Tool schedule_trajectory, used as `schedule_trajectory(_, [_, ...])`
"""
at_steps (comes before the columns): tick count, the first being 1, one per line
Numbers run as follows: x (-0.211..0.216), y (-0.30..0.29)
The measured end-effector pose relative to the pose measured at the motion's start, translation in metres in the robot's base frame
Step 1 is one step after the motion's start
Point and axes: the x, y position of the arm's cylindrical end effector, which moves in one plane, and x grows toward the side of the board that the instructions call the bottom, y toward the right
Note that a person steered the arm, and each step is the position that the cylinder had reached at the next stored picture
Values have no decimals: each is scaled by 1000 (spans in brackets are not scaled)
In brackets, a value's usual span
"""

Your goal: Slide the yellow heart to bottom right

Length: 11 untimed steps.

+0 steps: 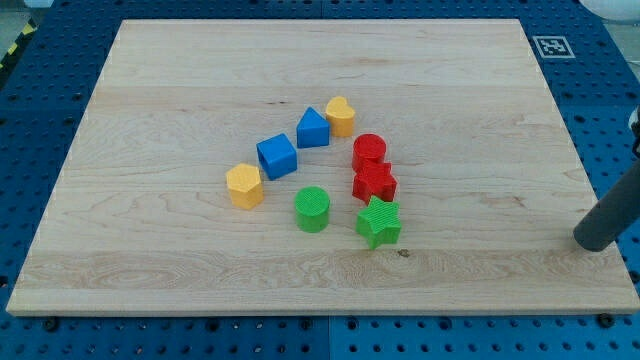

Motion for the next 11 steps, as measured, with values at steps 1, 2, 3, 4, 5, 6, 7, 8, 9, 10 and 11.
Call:
schedule_trajectory(1, [-43,-5])
schedule_trajectory(2, [-124,-38])
schedule_trajectory(3, [-175,-64])
schedule_trajectory(4, [-175,-64])
schedule_trajectory(5, [-186,-82])
schedule_trajectory(6, [-228,-149])
schedule_trajectory(7, [-238,-228])
schedule_trajectory(8, [-233,-302])
schedule_trajectory(9, [-227,-307])
schedule_trajectory(10, [-206,-307])
schedule_trajectory(11, [-184,-291])
